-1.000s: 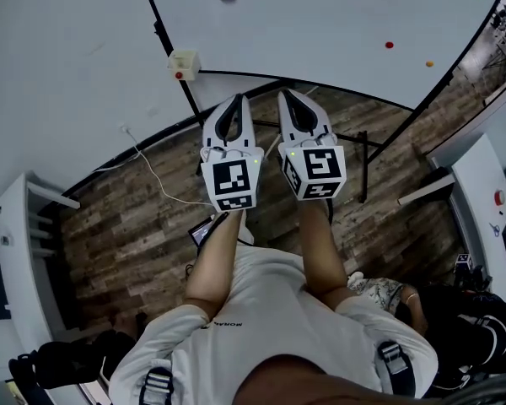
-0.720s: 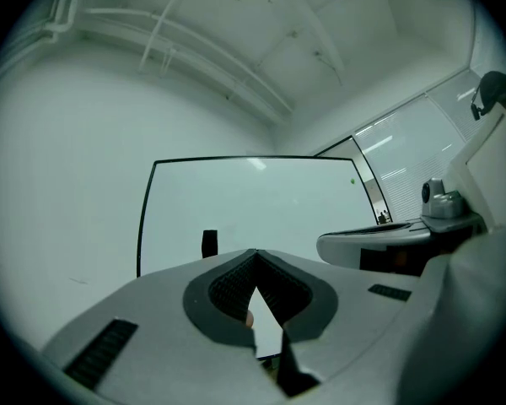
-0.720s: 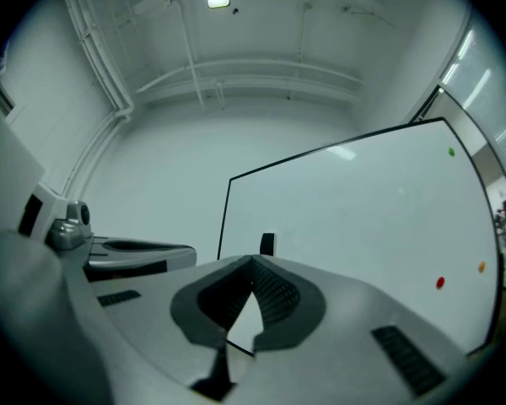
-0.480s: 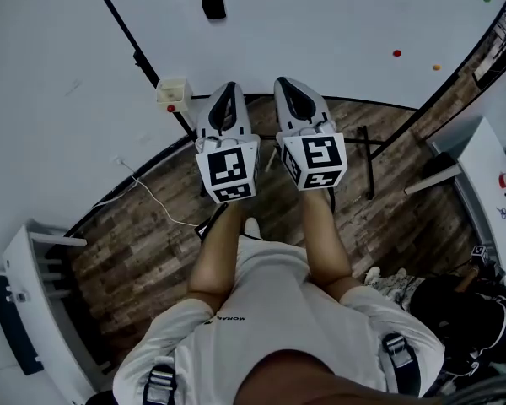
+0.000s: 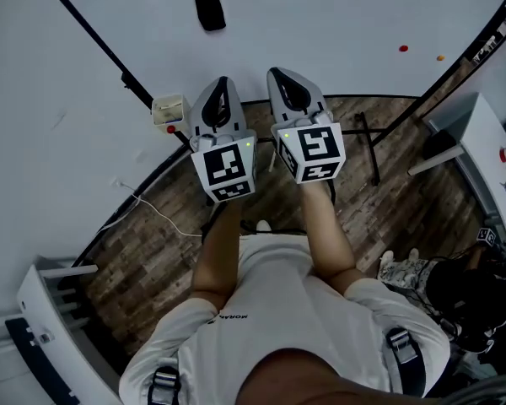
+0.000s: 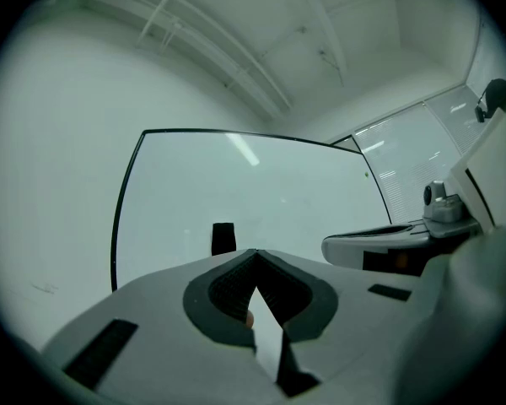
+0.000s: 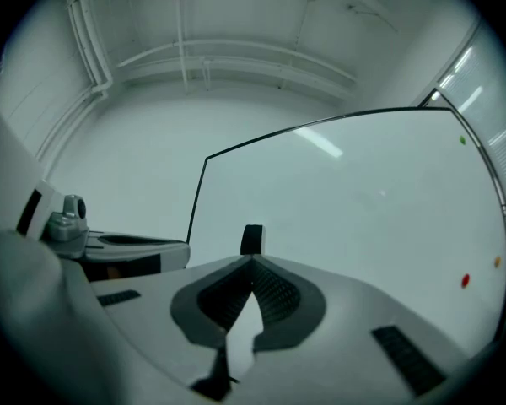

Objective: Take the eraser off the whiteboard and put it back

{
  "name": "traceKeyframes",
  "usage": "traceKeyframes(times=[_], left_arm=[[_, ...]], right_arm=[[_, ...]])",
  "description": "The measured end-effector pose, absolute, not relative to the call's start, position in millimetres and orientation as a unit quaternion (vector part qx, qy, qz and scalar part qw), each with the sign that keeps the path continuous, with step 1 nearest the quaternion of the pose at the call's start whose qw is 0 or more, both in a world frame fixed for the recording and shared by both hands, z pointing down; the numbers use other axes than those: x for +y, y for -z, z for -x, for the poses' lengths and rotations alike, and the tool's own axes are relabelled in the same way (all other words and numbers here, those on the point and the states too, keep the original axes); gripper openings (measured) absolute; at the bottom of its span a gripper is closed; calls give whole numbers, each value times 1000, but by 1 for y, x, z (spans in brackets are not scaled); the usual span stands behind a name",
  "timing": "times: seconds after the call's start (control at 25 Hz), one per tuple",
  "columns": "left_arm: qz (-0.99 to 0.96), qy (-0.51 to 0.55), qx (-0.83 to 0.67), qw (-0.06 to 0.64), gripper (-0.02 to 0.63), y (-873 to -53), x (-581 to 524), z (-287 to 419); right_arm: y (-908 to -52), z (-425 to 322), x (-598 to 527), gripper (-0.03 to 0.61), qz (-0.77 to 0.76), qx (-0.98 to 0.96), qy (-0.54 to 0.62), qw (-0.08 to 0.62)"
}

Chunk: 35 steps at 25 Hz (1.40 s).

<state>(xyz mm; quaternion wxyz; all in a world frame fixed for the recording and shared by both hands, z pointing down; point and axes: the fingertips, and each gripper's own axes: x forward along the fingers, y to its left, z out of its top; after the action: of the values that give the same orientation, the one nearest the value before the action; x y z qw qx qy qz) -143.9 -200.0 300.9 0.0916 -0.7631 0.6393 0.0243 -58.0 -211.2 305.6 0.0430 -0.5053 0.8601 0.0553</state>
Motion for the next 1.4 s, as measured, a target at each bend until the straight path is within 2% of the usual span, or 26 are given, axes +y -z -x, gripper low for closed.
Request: traceKeyframes(times=[1.24,1.4], left_arm=[[757,-26,650,59,5,-305,-291,134],[755,-23,652,59,68,-304,-303,137]], right_arm=[[-303,35,-286,12,499,863,-69,45],[-300,32,-295,12,500,862,-71,48]])
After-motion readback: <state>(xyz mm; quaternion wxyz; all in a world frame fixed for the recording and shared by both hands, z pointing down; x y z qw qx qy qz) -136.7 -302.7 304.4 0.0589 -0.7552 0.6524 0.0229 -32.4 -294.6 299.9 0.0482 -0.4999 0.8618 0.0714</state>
